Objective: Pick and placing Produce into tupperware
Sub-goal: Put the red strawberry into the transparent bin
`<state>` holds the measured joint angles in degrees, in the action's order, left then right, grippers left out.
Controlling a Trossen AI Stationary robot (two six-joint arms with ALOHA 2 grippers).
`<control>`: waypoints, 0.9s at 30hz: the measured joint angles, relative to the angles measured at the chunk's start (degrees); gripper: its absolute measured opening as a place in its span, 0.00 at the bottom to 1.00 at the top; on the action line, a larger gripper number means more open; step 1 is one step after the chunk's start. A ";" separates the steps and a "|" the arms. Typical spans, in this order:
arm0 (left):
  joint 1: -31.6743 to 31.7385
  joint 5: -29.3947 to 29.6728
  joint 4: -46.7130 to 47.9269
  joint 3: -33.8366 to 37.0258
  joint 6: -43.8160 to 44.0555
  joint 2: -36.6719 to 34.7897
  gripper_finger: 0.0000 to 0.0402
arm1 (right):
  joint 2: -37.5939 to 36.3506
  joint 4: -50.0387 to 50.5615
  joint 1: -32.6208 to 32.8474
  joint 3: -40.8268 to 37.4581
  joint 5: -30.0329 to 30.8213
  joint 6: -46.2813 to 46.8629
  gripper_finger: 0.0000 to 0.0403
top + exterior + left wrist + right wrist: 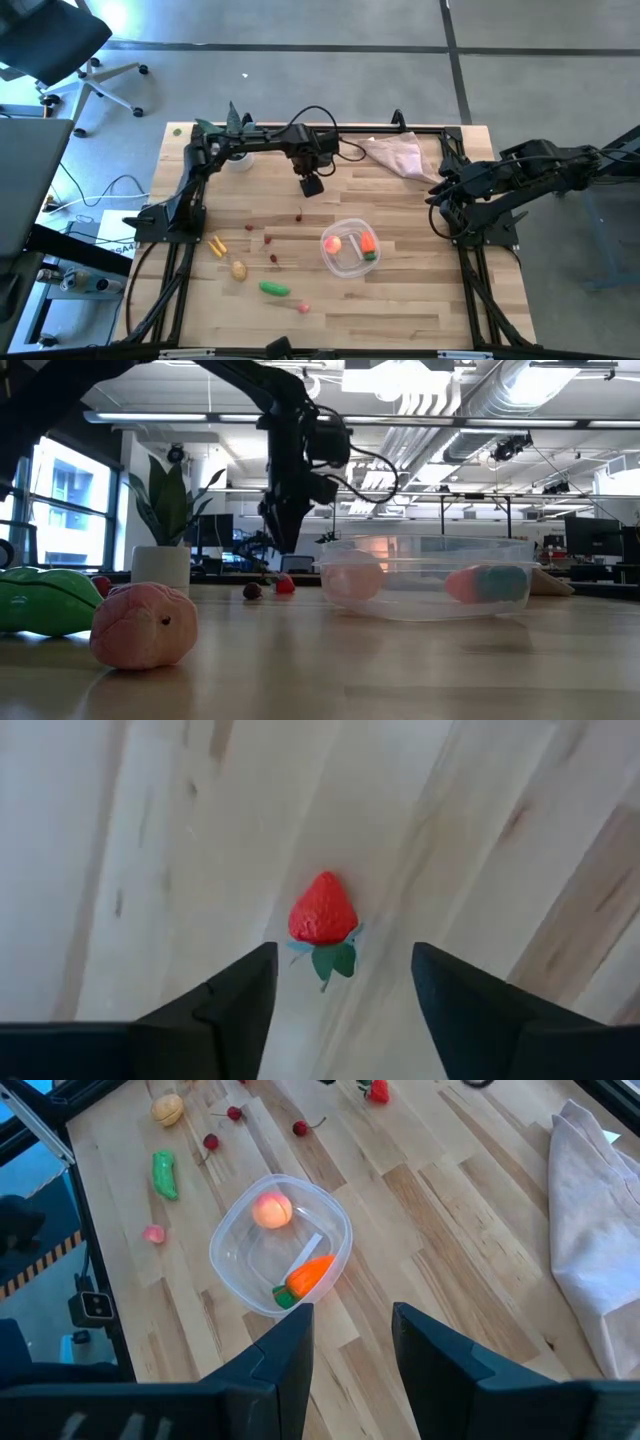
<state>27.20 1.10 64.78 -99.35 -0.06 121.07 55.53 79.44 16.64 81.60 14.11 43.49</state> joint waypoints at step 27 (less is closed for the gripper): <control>0.17 1.97 -2.69 0.19 -1.43 5.34 0.69 | 0.02 0.00 0.00 0.00 0.01 0.00 0.32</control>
<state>27.38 3.07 62.09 -99.16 -1.49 126.41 55.55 79.44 16.64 81.61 14.12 43.49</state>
